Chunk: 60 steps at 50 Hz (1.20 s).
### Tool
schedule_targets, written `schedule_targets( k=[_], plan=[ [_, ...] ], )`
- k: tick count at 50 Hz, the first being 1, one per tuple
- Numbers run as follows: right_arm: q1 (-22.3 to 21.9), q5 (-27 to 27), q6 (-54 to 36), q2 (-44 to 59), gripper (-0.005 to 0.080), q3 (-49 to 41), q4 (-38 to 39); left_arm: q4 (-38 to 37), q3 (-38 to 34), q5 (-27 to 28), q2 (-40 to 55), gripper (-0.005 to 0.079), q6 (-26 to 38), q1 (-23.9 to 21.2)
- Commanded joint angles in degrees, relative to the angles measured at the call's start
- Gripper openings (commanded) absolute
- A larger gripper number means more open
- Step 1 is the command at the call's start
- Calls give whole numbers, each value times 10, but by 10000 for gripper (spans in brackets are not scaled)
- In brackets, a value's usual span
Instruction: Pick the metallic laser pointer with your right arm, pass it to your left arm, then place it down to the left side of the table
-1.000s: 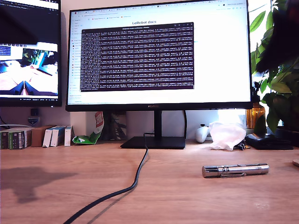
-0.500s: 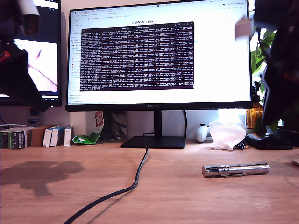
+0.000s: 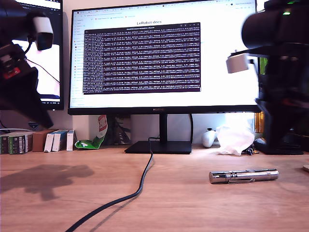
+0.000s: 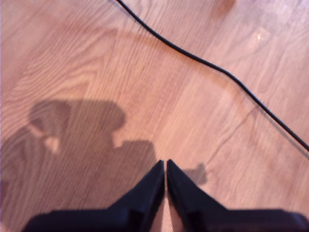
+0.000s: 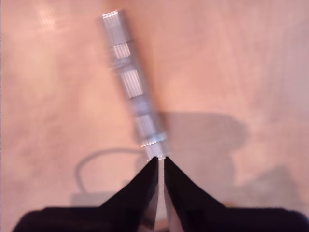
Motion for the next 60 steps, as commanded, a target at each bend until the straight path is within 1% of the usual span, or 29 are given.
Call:
schedule_targets(
  k=[1, 4, 5, 7, 9, 18, 25, 36, 60],
  plan=[
    [12, 3, 0, 12, 107, -2, 5, 2, 9, 2, 0, -20, 4, -2],
    [21, 3, 5, 17, 248, -2, 18, 3, 9, 2, 0, -20, 4, -2],
    [24, 3, 7, 17, 281, -2, 21, 3, 9, 2, 0, -20, 4, -2],
    [29, 3, 20, 20, 329, -2, 27, 4, 9, 2, 0, -20, 4, -2],
    [32, 3, 27, 22, 344, -2, 30, 4, 9, 2, 0, -20, 4, -2],
    [44, 1, 30, 36, 344, -2, 16, 4, 9, 3, 0, -20, 4, -2],
    [50, -5, 27, 50, 344, -2, -9, 4, 9, 3, 0, -19, 4, -2],
    [50, -7, 14, 56, 344, -2, -13, 4, 9, 3, 0, -20, 4, -2],
    [28, -9, -5, 67, 337, -2, 5, 4, 9, 2, 0, -20, 4, -2]
  ],
)
